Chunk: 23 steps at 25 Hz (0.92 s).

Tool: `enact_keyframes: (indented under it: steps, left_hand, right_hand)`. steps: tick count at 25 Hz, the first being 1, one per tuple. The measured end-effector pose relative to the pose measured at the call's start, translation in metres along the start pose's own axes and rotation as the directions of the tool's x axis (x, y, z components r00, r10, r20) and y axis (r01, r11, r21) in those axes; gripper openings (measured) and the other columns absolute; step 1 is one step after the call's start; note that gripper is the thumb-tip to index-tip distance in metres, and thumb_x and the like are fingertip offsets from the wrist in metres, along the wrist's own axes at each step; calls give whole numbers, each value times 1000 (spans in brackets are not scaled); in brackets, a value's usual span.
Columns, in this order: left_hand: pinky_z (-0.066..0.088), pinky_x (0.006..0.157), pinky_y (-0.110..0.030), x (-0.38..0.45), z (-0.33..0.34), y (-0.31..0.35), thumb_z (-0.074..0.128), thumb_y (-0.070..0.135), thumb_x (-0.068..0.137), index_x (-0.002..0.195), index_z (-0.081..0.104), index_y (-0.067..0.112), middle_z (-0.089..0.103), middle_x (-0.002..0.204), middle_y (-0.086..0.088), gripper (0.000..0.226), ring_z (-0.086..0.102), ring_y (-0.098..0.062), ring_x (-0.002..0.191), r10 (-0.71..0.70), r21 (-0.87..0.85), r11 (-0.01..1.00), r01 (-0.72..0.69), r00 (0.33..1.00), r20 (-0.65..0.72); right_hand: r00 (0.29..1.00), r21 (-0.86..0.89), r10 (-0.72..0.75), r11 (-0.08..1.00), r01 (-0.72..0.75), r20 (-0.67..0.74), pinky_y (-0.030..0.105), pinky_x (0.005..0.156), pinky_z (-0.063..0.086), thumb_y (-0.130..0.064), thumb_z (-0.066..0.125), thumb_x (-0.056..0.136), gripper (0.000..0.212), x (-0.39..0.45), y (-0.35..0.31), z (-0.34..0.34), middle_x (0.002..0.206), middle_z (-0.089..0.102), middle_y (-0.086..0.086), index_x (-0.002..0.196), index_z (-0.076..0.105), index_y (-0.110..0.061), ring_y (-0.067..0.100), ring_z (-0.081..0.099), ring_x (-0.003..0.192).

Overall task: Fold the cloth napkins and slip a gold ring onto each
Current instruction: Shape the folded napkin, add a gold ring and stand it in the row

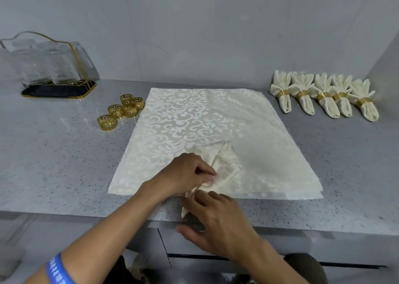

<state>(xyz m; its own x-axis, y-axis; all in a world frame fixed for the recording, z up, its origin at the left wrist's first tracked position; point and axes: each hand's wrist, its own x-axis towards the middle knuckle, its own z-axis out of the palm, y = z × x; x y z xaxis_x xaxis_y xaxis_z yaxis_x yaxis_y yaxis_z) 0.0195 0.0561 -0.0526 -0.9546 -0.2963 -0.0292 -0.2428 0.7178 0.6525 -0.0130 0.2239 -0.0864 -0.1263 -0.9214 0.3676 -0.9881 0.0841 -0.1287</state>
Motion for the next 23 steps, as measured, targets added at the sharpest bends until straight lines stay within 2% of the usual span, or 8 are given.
enact_keyframes:
  steps: [3, 5, 7, 10, 13, 15, 18, 23]
  left_hand:
    - [43, 75, -8, 1, -2, 2, 64, 27, 93, 106, 76, 30, 61, 77, 29, 18, 59, 13, 80, -49, -33, 998, 48, 999, -21]
    - [50, 82, -18, -1, 0, 5, 61, 26, 93, 104, 76, 27, 62, 77, 25, 19, 59, 10, 79, -49, -12, 999, 49, 999, -21]
    - [49, 81, -25, -5, 2, 12, 63, 36, 91, 107, 74, 29, 67, 92, 15, 20, 60, 0, 90, -16, 156, 987, 25, 998, -60]
    - [32, 73, -23, -5, 7, 20, 59, 49, 93, 115, 71, 32, 56, 99, 13, 31, 51, -8, 97, 164, 437, 894, -99, 980, -115]
    - [24, 83, -26, -2, 4, 11, 57, 42, 95, 113, 72, 35, 54, 108, 17, 25, 38, -4, 103, 281, 414, 878, -240, 959, -40]
    - [18, 84, -27, -2, 2, 2, 61, 43, 92, 112, 72, 37, 57, 111, 20, 24, 36, -3, 109, 254, 389, 896, -213, 966, -55]
    - [23, 86, -29, 0, 4, 0, 68, 48, 86, 109, 74, 34, 62, 105, 19, 27, 42, -5, 105, 228, 357, 918, -173, 967, -116]
    - [27, 84, -27, -5, 7, -11, 70, 36, 89, 102, 77, 31, 64, 94, 20, 16, 46, -3, 94, 230, 256, 948, -187, 961, -153]
  right_hand:
    - [991, 20, 117, 993, -116, -67, 30, 43, 41, -31, 58, 79, 19, 0, -3, -1, 73, 53, -4, 92, 60, -18, 17, 49, 58]
    - [976, 55, 195, 980, -190, -97, 22, 42, 33, -26, 54, 75, 13, -14, 13, -17, 70, 49, -9, 88, 55, -22, 11, 44, 56]
    - [948, 57, 287, 958, -281, -135, 15, 44, 25, -24, 55, 74, 15, -28, 42, -37, 69, 42, -16, 88, 52, -27, 5, 37, 55]
    - [925, 56, 360, 933, -355, -119, 25, 49, 38, -11, 64, 78, 25, -35, 102, -54, 74, 52, -15, 94, 55, -28, 7, 44, 60]
    - [928, 14, 361, 932, -361, -89, 35, 64, 48, -5, 65, 81, 24, -35, 133, -53, 85, 64, -10, 94, 67, -26, 16, 56, 77]
    - [939, -79, 310, 943, -324, -149, 39, 70, 49, -11, 62, 79, 20, -35, 132, -47, 93, 68, -6, 93, 72, -21, 23, 59, 83]
    - [946, -107, 229, 960, -259, -231, 41, 70, 47, -23, 61, 86, 15, -29, 118, -36, 98, 66, -1, 91, 73, -17, 26, 56, 83]
    - [959, -135, 190, 966, -221, -210, 39, 68, 43, -30, 52, 94, 27, -27, 123, -26, 95, 63, -5, 89, 76, -19, 23, 52, 82]
